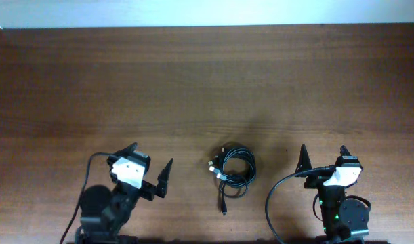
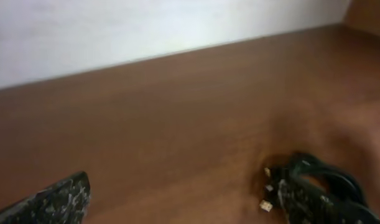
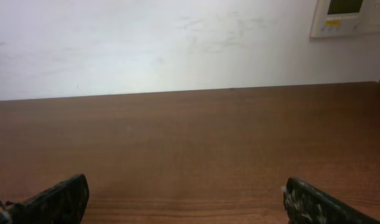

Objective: Untangle cables
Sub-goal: 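Move the left gripper down onto the black cable bundle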

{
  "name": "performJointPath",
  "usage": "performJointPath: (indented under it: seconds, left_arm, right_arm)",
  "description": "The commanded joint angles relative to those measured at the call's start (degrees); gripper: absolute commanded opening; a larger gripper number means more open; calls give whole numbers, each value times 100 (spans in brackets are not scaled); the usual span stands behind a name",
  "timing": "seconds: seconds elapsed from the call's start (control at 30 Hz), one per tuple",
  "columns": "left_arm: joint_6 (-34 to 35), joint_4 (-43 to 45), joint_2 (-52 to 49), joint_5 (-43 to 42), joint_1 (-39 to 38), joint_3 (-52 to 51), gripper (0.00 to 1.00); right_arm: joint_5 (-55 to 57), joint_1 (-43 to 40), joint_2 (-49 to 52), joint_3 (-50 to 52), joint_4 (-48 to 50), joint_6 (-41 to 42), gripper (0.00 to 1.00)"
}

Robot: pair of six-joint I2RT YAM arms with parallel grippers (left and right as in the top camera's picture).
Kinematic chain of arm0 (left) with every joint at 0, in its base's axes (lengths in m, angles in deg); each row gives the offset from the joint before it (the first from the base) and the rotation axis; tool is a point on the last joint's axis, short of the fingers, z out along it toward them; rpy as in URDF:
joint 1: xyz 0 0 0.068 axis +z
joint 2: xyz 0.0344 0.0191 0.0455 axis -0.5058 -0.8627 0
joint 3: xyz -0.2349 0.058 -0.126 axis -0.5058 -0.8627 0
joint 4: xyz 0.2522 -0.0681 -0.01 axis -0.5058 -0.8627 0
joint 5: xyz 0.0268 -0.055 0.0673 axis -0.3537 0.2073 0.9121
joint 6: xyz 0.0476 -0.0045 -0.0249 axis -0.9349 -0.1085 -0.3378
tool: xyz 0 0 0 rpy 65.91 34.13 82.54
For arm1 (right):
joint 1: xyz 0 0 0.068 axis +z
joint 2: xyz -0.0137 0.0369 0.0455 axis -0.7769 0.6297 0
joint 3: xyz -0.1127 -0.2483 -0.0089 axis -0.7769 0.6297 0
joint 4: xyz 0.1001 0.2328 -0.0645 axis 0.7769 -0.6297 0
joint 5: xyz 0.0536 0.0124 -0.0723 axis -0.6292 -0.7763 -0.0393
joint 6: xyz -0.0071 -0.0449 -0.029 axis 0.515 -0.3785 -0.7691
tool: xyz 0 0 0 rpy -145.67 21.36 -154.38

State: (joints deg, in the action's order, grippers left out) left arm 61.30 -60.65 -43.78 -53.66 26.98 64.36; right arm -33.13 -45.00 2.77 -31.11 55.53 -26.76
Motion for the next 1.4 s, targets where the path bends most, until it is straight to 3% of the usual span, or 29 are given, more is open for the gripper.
performJointPath:
  seconds: [0.0, 0.23, 0.43, 0.57, 0.77, 1.37]
  left_arm:
    - [31, -293, -756, -382, 24, 638, 99]
    - [-122, -1801, -2415, -378, -466, 2479, 99]
    - [-136, -2645, -3762, -363, -1543, 3289, 99]
    - [85, -2643, -4592, -313, -2374, 3359, 99]
    - [944, -2653, -5475, 984, -3366, 3359, 99]
    - [1156, -892, -7552, 1139, -3438, 3359, 99]
  right_arm:
    - [52, -44, -52, 28, -46, 2, 98]
    - [52, -44, -52, 28, -46, 2, 99]
    - [52, -44, -52, 28, -46, 2, 99]
    - [52, -44, -52, 28, -46, 2, 99]
    - [52, -44, -52, 28, -46, 2, 99]
    - [52, -44, -52, 28, -46, 2, 99]
